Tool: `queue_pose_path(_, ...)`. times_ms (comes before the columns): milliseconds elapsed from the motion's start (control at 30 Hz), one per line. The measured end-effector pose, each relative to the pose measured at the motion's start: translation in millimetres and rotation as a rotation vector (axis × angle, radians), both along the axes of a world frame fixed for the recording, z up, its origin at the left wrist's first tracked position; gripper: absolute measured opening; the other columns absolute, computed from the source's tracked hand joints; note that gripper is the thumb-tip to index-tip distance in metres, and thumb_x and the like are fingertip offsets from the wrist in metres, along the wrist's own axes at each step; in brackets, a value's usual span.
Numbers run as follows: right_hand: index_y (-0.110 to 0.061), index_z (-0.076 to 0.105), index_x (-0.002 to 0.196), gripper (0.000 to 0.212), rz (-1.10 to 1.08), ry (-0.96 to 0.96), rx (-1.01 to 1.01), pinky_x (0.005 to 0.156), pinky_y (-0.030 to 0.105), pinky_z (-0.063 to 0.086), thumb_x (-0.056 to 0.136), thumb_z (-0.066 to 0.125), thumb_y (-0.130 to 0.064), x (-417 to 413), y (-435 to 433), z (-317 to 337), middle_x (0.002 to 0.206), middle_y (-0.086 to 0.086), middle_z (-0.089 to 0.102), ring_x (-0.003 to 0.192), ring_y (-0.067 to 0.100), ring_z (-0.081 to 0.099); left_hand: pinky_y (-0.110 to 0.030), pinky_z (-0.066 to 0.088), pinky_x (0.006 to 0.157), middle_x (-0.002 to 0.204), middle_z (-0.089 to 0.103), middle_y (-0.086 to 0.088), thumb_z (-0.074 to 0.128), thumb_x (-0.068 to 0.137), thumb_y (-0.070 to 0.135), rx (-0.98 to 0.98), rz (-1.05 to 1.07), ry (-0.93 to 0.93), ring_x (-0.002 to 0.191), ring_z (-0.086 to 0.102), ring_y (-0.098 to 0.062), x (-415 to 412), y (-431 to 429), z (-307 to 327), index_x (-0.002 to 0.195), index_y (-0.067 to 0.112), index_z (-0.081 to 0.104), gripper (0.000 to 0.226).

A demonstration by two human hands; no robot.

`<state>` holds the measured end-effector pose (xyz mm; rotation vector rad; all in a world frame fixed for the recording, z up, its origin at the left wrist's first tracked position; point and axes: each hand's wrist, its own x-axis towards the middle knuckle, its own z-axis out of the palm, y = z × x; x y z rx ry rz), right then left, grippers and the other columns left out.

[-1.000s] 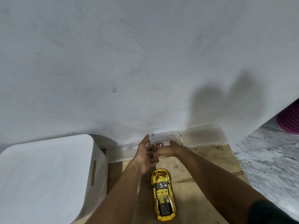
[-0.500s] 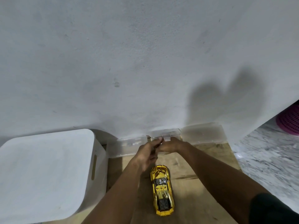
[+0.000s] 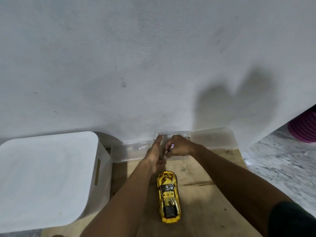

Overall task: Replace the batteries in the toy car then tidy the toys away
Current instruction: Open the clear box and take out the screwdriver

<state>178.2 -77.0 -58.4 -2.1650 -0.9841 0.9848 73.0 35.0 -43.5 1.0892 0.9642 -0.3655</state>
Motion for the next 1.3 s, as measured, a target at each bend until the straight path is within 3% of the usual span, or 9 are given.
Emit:
queue_pose_path(167,-0.006,0.074,0.082,0.009,-0.022,-0.154,0.093,0.070,0.039,0.057,0.086,0.068,-0.011,8,-2,-1,0.077,0.003,0.070,0.073,0.014,0.067,-0.031,0.034,0.057,0.089,0.064,-0.008,0.041,0.085,0.083,0.014,0.027,0.015,0.061,0.033,-0.017,3,1,-6,0.128,0.015,0.056,0.083)
queue_pose_path(233,-0.010,0.069,0.075,0.020,-0.001,-0.203,0.055,0.065,0.035,0.051,0.091,0.058,-0.009,10,-1,2,0.074,0.002,0.067,0.070,0.016,0.062,-0.031,0.038,0.059,0.095,0.065,-0.009,0.041,0.081,0.087,0.010,0.031,0.012,0.063,0.037,-0.018,5,1,-9,0.138,0.014,0.054,0.093)
queue_pose_path(333,-0.030,0.049,0.056,0.043,0.038,-0.259,-0.011,0.057,0.019,0.035,0.092,0.055,-0.007,11,2,6,0.059,-0.012,0.050,0.057,0.005,0.050,-0.037,0.049,0.086,0.122,0.062,-0.013,0.038,0.082,0.086,0.014,0.003,0.029,0.097,0.056,-0.028,7,1,-8,0.144,0.016,0.048,0.093)
queue_pose_path(400,-0.032,0.042,0.055,0.043,0.059,-0.293,-0.049,0.059,0.023,0.040,0.091,0.056,-0.012,11,2,0,0.062,-0.013,0.044,0.060,0.008,0.048,-0.034,0.044,0.078,0.119,0.063,-0.012,0.037,0.086,0.083,0.011,-0.007,0.014,0.096,0.048,-0.028,6,0,-6,0.142,0.018,0.050,0.088)
queue_pose_path(567,-0.024,0.058,0.087,0.005,0.059,-0.341,-0.134,0.075,0.044,0.057,0.091,0.057,-0.021,7,-5,-13,0.088,-0.005,0.062,0.081,0.016,0.064,-0.035,0.041,0.075,0.118,0.062,-0.012,0.039,0.083,0.085,-0.003,-0.009,-0.002,0.092,0.043,-0.027,5,1,-8,0.144,0.021,0.047,0.089)
queue_pose_path(767,-0.029,0.073,0.090,0.019,0.099,-0.264,-0.103,0.075,0.038,0.058,0.082,0.076,-0.012,13,-13,-13,0.088,-0.009,0.069,0.082,0.014,0.066,-0.034,0.045,0.080,0.126,0.061,-0.013,0.039,0.080,0.088,0.005,-0.014,0.003,0.104,0.050,-0.026,6,1,-7,0.145,0.019,0.047,0.095)
queue_pose_path(1000,-0.011,0.063,0.125,0.031,0.227,-0.243,-0.280,0.073,0.023,0.044,0.096,0.054,-0.004,7,-3,-9,0.113,0.004,0.067,0.089,0.015,0.057,-0.039,0.044,0.085,0.143,0.054,-0.012,0.034,0.078,0.091,0.025,-0.024,-0.006,0.112,0.054,-0.027,9,-3,-6,0.151,0.021,0.043,0.101)
queue_pose_path(1167,-0.016,0.073,0.109,0.030,0.145,-0.228,-0.255,0.091,0.036,0.055,0.090,0.054,-0.002,4,-4,-9,0.113,0.002,0.072,0.100,0.020,0.066,-0.038,0.041,0.091,0.146,0.050,-0.014,0.033,0.084,0.087,0.021,0.001,-0.019,0.105,0.052,-0.026,10,-6,-2,0.152,0.020,0.039,0.096)
queue_pose_path(1300,-0.014,0.073,0.094,0.023,0.140,-0.325,-0.281,0.080,0.033,0.052,0.090,0.053,-0.024,-4,-2,-3,0.095,0.002,0.073,0.089,0.020,0.065,-0.037,0.049,0.095,0.141,0.055,-0.014,0.034,0.084,0.086,-0.015,0.016,-0.028,0.109,0.060,-0.024,9,-7,-2,0.151,0.015,0.042,0.098)
